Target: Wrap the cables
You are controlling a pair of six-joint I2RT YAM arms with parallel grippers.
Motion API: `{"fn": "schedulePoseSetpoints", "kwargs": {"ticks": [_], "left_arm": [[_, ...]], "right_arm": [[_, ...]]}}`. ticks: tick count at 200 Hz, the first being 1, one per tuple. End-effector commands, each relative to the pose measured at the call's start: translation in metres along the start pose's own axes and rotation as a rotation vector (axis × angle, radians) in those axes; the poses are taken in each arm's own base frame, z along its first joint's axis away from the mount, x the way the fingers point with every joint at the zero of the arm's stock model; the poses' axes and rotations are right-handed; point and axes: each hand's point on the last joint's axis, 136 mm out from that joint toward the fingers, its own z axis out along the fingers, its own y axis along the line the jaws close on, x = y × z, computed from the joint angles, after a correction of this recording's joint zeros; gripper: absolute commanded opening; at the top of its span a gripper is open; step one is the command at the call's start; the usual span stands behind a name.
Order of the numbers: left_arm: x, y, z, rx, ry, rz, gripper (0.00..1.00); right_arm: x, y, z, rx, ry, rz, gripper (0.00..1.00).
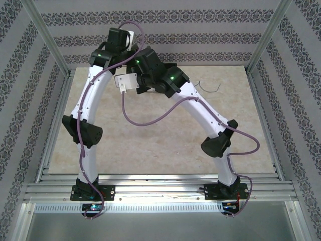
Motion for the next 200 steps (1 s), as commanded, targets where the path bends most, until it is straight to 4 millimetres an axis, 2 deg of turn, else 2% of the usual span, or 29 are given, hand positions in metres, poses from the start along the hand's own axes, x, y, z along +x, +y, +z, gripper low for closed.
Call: {"fn": "schedulePoseSetpoints", "kwargs": {"ticks": [1, 26, 47, 80, 94, 115, 140, 167, 185, 200], "left_arm": [[0.007, 0.009, 0.003, -0.061, 0.016, 0.068, 0.00], [0.024, 0.006, -0.002, -0.043, 0.049, 0.109, 0.00], [0.040, -0.004, -0.007, 0.016, 0.085, 0.165, 0.00], [0.069, -0.018, -0.017, 0.113, 0.164, 0.275, 0.00], [0.076, -0.018, -0.022, 0.125, 0.179, 0.309, 0.00], [0.079, -0.020, -0.032, 0.151, 0.179, 0.342, 0.00], [0.086, -0.037, -0.051, 0.270, 0.160, 0.406, 0.00], [0.087, -0.054, -0.081, 0.410, 0.099, 0.470, 0.00], [0.075, -0.058, -0.104, 0.481, 0.011, 0.467, 0.00], [0.052, -0.053, -0.129, 0.527, -0.119, 0.407, 0.00]], "right_arm": [[-0.003, -0.032, -0.015, 0.100, -0.029, -0.030, 0.00], [0.022, -0.054, -0.023, 0.165, 0.000, 0.007, 0.00], [0.044, -0.069, -0.028, 0.201, 0.010, 0.038, 0.00], [0.083, -0.078, -0.024, 0.207, 0.023, 0.107, 0.00], [0.099, -0.078, -0.020, 0.197, 0.024, 0.147, 0.00], [0.124, -0.077, -0.013, 0.182, 0.025, 0.215, 0.00], [0.155, -0.074, -0.005, 0.161, 0.022, 0.293, 0.00], [0.188, -0.064, 0.007, 0.122, -0.001, 0.394, 0.00], [0.203, -0.057, 0.012, 0.089, -0.044, 0.476, 0.00], [0.209, -0.050, 0.016, 0.054, -0.098, 0.546, 0.00]]}}
